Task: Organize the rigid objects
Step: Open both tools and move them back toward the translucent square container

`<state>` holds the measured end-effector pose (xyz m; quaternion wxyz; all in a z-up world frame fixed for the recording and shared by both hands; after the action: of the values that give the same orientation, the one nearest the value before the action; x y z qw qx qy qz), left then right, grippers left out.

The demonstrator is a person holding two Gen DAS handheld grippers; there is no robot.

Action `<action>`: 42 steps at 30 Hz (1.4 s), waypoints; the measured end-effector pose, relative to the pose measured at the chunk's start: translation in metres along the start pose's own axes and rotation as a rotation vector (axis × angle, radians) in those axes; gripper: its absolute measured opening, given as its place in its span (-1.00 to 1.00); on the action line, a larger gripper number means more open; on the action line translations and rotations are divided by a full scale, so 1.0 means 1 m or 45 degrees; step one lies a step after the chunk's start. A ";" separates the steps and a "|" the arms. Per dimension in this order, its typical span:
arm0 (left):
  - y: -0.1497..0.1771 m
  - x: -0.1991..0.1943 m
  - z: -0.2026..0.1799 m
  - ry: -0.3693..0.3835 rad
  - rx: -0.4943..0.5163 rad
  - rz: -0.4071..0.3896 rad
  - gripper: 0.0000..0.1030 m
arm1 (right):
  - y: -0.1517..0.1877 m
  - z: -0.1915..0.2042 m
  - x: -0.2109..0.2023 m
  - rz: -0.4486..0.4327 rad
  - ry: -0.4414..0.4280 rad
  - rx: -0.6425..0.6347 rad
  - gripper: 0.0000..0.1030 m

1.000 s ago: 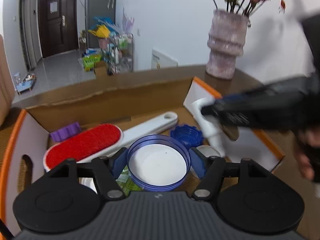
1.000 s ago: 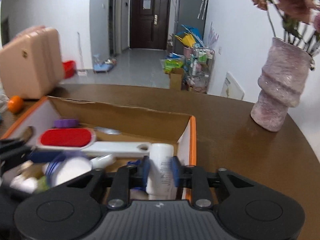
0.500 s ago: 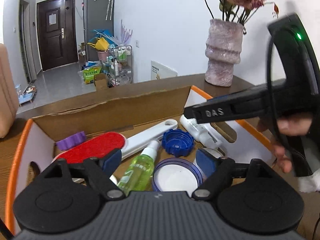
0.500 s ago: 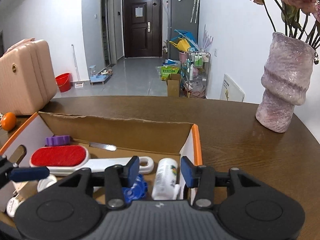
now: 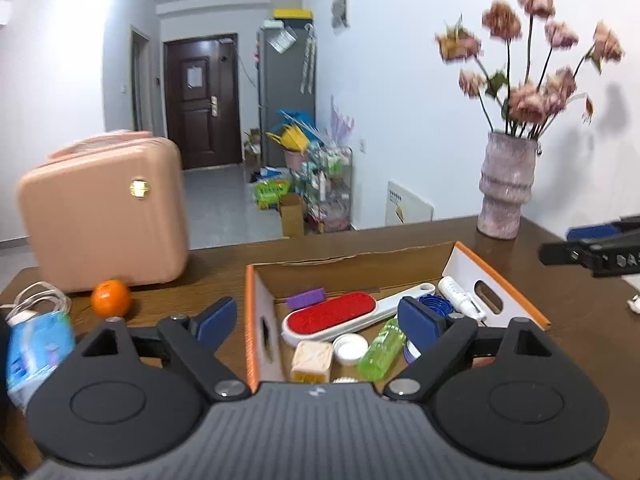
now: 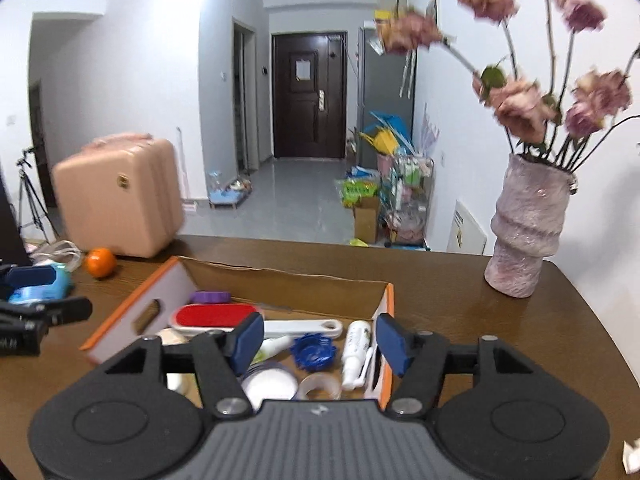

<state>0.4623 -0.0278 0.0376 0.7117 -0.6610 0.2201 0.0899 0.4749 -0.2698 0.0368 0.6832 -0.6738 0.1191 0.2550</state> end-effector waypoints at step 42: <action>0.156 -0.171 -0.019 0.016 -0.179 0.034 0.98 | 0.193 0.036 -0.186 -0.166 0.106 0.098 0.89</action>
<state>0.2415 -0.0014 -0.0301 0.6608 -0.7070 0.2264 0.1105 0.2139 -0.2771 -0.0324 0.7183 -0.6633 0.1130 0.1767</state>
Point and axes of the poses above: each gripper's, at about its wrist camera, not at the fingertips, and x roughly the way its jaws point, z to its left, y to its underside, the point moved 9 cm from there along x, roughly the way its jaws point, and after that the axes turned 2 degrees about -y, right-handed, at the moved point
